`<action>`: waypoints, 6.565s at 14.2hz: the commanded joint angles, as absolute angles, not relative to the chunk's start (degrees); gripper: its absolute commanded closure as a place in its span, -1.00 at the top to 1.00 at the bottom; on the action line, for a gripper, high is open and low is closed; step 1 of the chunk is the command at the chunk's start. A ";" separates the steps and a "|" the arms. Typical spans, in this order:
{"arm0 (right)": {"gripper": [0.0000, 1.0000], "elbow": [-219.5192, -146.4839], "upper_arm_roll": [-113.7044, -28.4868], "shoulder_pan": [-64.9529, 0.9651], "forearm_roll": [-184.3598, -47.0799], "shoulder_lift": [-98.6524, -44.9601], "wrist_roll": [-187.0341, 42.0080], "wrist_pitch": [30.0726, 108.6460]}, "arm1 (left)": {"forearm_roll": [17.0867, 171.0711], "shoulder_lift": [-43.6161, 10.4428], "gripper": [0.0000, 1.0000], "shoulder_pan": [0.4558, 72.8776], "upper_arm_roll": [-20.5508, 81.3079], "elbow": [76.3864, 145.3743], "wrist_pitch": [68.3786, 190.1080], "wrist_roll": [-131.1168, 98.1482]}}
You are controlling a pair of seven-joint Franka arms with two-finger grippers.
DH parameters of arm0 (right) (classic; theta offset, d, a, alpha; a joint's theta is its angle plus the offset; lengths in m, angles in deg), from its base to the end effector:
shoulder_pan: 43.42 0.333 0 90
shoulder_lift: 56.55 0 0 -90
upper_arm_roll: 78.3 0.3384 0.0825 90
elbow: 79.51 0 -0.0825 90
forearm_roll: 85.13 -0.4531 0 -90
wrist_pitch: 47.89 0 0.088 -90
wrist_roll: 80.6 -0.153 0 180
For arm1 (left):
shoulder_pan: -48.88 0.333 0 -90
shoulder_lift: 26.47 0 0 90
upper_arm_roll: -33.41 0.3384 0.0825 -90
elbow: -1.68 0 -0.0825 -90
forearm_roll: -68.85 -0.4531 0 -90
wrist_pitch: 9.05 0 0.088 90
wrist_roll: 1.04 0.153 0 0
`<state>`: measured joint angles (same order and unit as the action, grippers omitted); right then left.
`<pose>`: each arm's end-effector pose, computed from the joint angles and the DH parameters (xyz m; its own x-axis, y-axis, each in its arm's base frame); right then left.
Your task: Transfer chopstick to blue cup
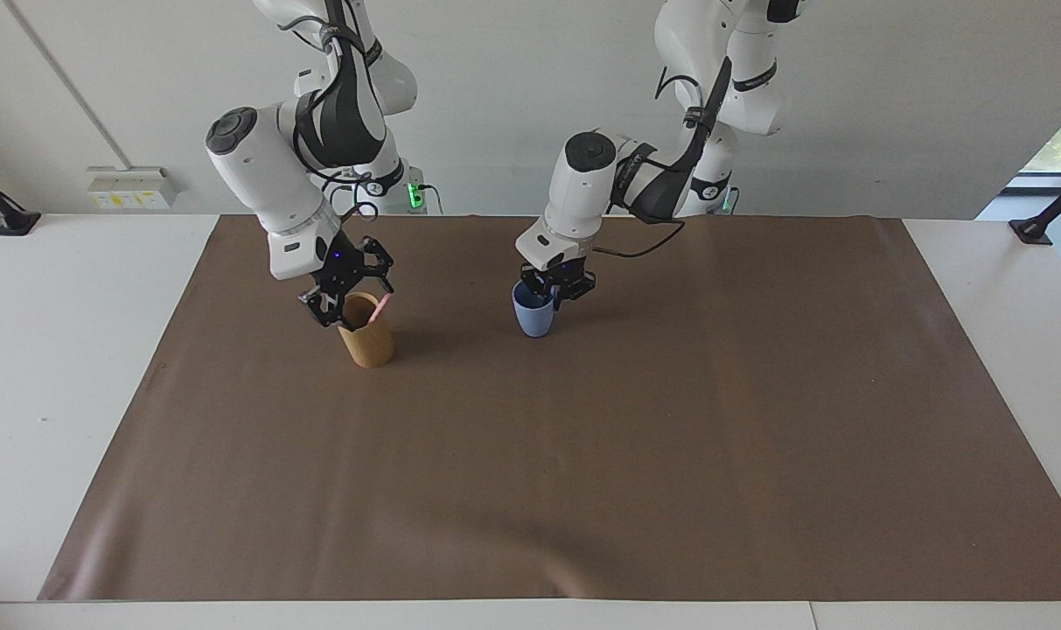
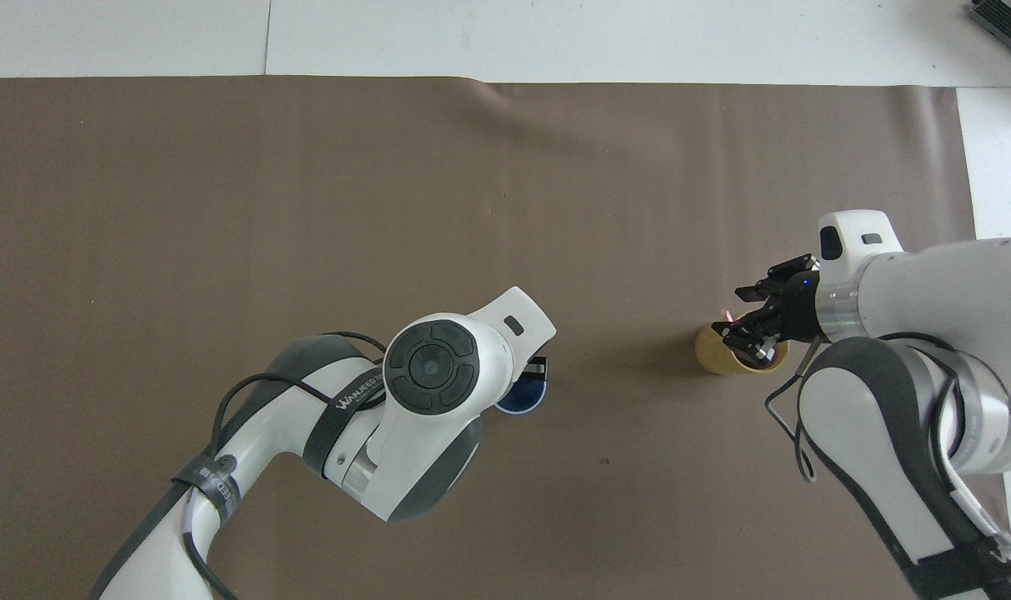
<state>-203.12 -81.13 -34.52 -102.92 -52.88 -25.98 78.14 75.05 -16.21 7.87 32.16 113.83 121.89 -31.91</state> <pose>0.5943 0.0852 0.3815 0.6170 0.7409 0.2652 0.7808 -0.6184 -0.0889 0.4978 -0.4605 0.3402 0.9891 -0.1266 0.0756 -0.1372 -0.9782 0.1559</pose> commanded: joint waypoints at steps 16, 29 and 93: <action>-1.00 -198.79 -81.46 -35.16 -104.56 -52.60 -29.43 72.79 | 73.07 -29.46 1.00 43.95 32.70 91.53 81.67 6.25; -1.00 -181.64 -76.91 -32.09 -102.89 -48.91 -53.75 57.49 | 69.66 -28.06 1.00 44.84 32.70 86.59 74.00 6.25; 1.00 -167.58 -86.47 -38.50 -85.05 -52.51 -87.81 37.72 | 70.96 -28.58 1.00 44.84 32.79 87.46 73.48 5.46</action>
